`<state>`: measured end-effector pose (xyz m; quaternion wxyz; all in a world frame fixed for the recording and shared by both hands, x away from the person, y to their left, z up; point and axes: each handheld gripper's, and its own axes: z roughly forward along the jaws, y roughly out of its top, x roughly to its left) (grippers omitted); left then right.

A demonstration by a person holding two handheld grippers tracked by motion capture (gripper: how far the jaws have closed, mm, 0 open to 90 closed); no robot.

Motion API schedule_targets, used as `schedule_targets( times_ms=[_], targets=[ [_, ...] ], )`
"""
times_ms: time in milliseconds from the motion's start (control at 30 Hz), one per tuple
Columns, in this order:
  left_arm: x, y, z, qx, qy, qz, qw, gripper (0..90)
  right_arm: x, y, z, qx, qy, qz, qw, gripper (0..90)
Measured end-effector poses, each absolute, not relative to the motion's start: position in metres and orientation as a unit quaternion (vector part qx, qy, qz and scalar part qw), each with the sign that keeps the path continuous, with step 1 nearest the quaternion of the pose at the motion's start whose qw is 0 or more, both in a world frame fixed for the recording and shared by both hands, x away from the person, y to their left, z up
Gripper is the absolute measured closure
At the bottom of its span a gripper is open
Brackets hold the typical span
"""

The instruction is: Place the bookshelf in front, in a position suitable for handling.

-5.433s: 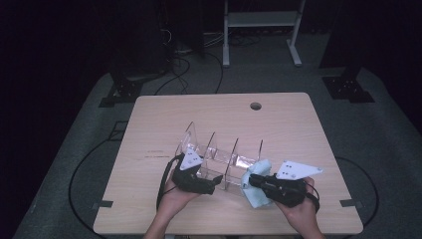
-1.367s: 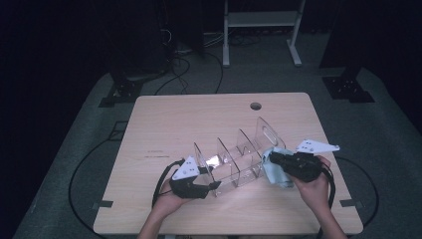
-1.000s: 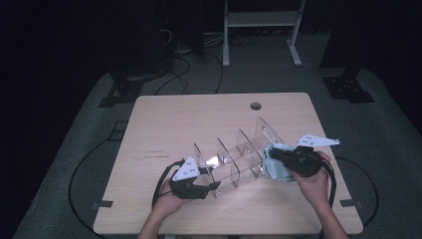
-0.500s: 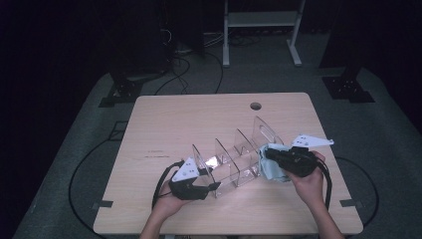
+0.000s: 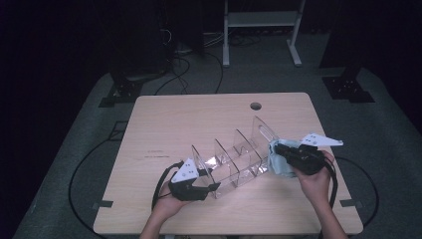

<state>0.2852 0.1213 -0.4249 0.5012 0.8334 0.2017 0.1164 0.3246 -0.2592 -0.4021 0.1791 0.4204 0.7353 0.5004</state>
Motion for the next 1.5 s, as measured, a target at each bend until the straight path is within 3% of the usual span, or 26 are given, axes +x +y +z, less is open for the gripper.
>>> schedule_targets(
  times_ms=[233,467,633,833,1033,1100,1500],
  targets=[
    [0.285,0.121,-0.425,0.832,0.203,0.118,0.502,45.6,0.319,-0.241,-0.401,0.393,0.752,0.503,0.165,83.0],
    [0.284,0.12,-0.425,0.831,0.205,0.117,0.504,45.7,0.322,-0.256,-0.403,0.416,0.738,0.503,0.171,83.1],
    [0.284,0.119,-0.426,0.83,0.208,0.118,0.504,45.7,0.314,-0.235,-0.404,0.389,0.751,0.516,0.139,83.2],
    [0.283,0.117,-0.427,0.829,0.209,0.123,0.504,45.7,0.31,-0.225,-0.401,0.381,0.76,0.504,0.154,83.2],
    [0.282,0.116,-0.427,0.829,0.211,0.124,0.504,45.7,0.297,-0.194,-0.399,0.342,0.783,0.501,0.137,83.2],
    [0.282,0.116,-0.427,0.829,0.211,0.124,0.504,45.6,0.296,-0.189,-0.397,0.333,0.789,0.492,0.156,83.3],
    [0.281,0.114,-0.427,0.827,0.215,0.127,0.503,44.8,0.292,-0.175,-0.4,0.326,0.787,0.51,0.117,83.4]
  ],
)
